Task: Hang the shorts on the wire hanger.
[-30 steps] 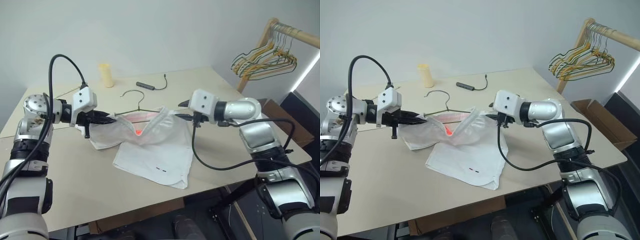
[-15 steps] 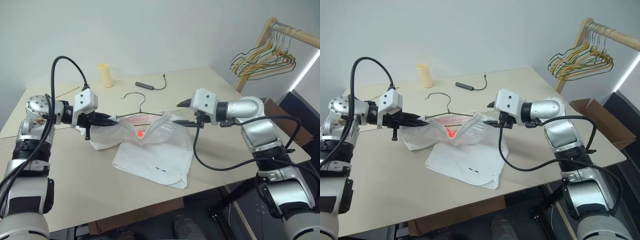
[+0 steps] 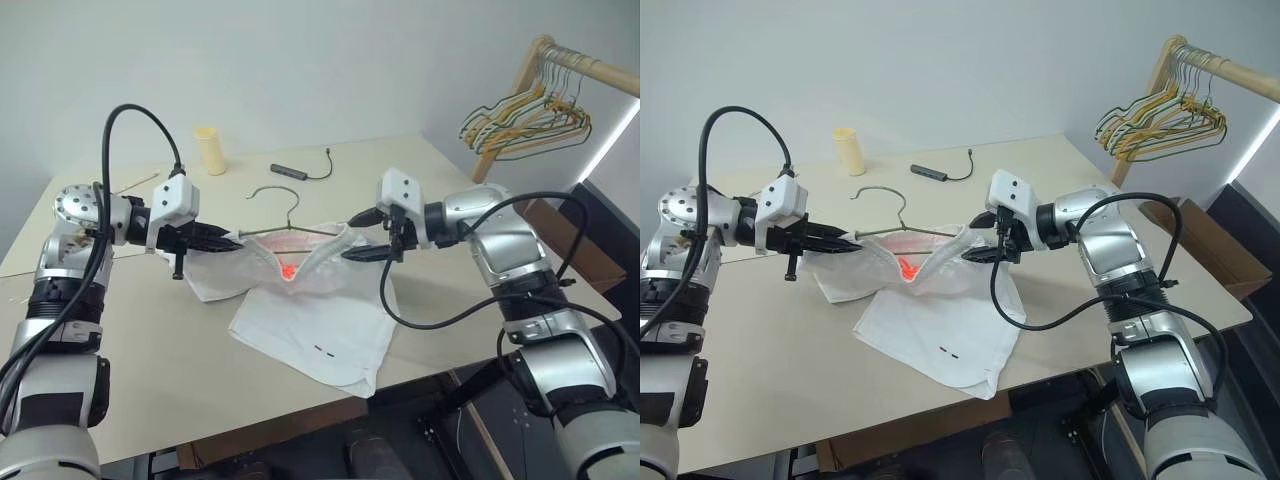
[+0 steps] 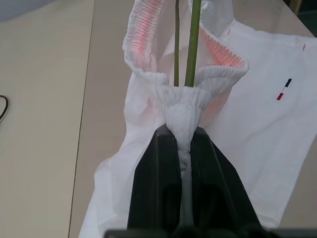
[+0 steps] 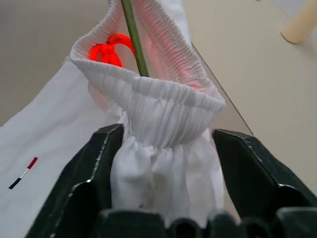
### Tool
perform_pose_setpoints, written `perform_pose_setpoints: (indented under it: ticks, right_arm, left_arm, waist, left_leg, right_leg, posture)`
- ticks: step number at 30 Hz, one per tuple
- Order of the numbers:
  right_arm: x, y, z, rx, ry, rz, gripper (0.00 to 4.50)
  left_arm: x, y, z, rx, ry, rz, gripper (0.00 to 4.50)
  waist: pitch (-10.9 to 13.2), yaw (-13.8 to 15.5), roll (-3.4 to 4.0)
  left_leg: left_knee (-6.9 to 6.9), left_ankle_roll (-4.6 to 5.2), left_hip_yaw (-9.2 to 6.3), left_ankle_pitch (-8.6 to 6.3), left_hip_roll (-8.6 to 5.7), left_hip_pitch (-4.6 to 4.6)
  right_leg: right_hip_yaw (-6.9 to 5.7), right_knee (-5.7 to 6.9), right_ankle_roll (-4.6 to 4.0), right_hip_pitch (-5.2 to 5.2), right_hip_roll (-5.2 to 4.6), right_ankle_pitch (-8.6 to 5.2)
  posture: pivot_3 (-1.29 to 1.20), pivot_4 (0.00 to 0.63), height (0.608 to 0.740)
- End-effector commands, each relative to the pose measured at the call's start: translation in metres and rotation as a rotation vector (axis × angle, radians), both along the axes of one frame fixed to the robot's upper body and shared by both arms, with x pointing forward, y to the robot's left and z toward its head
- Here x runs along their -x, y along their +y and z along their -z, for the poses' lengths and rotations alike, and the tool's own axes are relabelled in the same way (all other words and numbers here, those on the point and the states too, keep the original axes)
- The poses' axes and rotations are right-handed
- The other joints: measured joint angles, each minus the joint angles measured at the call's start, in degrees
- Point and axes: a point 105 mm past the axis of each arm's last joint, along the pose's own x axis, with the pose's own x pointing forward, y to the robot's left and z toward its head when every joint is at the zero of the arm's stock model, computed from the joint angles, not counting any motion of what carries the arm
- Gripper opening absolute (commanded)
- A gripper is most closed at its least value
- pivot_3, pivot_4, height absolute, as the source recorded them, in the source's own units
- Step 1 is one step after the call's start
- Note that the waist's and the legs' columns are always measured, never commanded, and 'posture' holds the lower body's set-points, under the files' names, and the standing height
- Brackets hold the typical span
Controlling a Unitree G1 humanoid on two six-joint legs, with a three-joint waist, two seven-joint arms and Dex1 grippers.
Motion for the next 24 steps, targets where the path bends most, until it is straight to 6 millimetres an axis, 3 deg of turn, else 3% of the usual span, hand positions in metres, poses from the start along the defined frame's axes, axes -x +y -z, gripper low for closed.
perform_pose_setpoints:
  ticks: [1,7,10,20,24]
  right_arm:
    - [0.002,0.009,-0.016,-0.032,-0.025,-0.033,2.2]
    - [0.004,0.014,-0.013,-0.023,-0.068,-0.058,0.11]
    - [0.005,0.015,-0.011,-0.019,-0.098,-0.065,0.03]
    - [0.004,0.006,-0.01,-0.052,-0.097,-0.003,0.03]
    - [0.004,-0.005,-0.008,-0.059,-0.079,0.057,0.03]
  left_arm:
    - [0.002,-0.002,-0.015,0.028,-0.05,0.019,0.0]
    - [0.0,-0.003,-0.013,0.027,-0.043,0.019,0.0]
    - [0.0,-0.001,-0.011,0.018,-0.016,0.02,0.0]
    - [-0.008,0.006,-0.011,0.005,-0.039,-0.027,3.18]
    - [-0.011,0.013,-0.02,0.0,-0.074,-0.056,4.5]
  waist:
    - [0.0,-0.02,0.0]
    - [0.0,0.0,0.0]
    - [0.0,-0.02,0.0]
    - [0.0,-0.08,0.0]
    - [0.0,-0.18,0.0]
  left_leg:
    - [0.0,0.0,0.0,0.0,0.0,0.0]
    - [0.0,0.0,-0.01,0.0,0.0,0.0]
    - [0.0,0.0,0.0,0.0,-0.01,0.0]
    - [0.0,0.0,0.0,0.0,-0.01,-0.01]
    - [0.0,0.0,0.0,0.0,0.0,-0.01]
  right_leg:
    - [0.0,0.0,0.0,0.0,0.0,0.0]
    - [0.0,0.02,0.0,0.0,-0.01,0.0]
    - [0.0,0.01,0.0,0.0,-0.01,0.0]
    - [0.0,0.01,0.0,-0.01,-0.01,0.0]
    - [0.0,0.01,0.0,-0.01,-0.01,0.0]
  posture:
    - [-0.15,0.0,0.74]
    - [-0.15,0.0,0.74]
    - [-0.16,0.0,0.74]
    - [-0.18,0.0,0.74]
    - [-0.22,0.0,0.74]
